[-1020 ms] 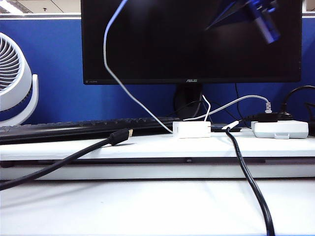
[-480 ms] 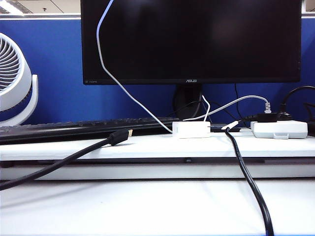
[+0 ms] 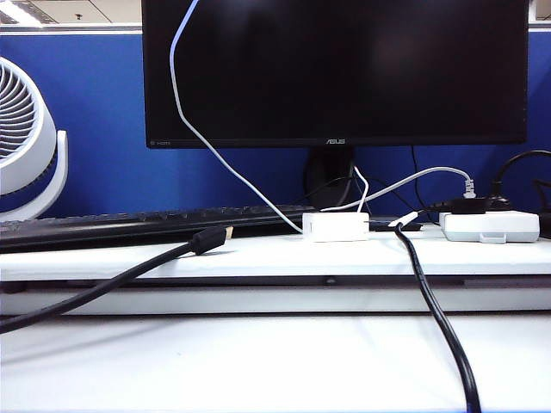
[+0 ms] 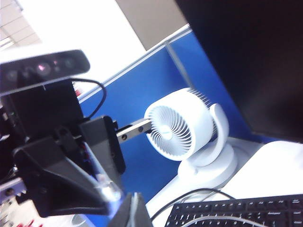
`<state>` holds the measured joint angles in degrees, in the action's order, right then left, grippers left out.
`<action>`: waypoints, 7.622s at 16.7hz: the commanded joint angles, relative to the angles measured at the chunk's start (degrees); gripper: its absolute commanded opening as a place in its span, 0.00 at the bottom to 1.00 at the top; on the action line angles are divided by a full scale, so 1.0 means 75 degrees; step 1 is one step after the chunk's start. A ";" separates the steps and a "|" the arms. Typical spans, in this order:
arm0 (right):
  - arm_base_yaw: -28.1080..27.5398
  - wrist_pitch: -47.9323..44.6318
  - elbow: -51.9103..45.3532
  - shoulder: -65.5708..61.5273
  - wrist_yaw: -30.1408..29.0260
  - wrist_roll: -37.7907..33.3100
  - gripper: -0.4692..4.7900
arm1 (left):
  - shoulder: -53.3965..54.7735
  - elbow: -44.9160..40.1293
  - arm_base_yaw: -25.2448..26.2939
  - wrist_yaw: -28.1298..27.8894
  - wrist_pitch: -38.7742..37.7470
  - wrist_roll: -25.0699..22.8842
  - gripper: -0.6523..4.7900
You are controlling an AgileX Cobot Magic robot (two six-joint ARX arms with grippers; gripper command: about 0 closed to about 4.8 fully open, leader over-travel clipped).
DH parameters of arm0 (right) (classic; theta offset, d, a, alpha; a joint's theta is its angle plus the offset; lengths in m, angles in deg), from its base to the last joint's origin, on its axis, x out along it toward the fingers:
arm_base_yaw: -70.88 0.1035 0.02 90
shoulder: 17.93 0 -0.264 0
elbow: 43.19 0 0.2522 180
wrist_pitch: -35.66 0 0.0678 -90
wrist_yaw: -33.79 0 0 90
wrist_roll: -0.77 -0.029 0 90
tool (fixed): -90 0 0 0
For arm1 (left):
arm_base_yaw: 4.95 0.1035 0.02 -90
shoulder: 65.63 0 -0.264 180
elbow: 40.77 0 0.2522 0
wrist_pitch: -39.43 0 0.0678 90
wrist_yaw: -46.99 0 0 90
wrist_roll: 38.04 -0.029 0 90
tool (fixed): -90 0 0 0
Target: Pick up the Type-C charging cable and the charging base, insert one end of the Type-C charger into the corresponding slot on the base, and finally place the plugged-in charger back on the table.
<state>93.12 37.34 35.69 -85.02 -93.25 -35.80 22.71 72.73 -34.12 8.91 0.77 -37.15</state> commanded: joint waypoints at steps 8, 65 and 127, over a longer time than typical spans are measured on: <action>0.0017 -0.0259 0.0023 -0.0009 -0.0915 0.0026 0.08 | 0.0029 0.0026 -0.0026 0.0743 0.0169 0.0140 0.16; -0.0265 -0.0635 0.0023 0.0029 -0.2107 -0.0087 0.08 | 0.0061 0.0029 -0.0015 0.1743 0.0245 0.0405 0.16; -0.0058 0.2253 0.0023 -0.0265 0.0909 0.0184 0.08 | 0.0017 0.0029 0.0230 0.1230 0.0425 0.0478 0.16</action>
<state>91.68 50.59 35.67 -87.01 -91.39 -34.32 23.15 72.76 -32.70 19.00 3.19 -33.37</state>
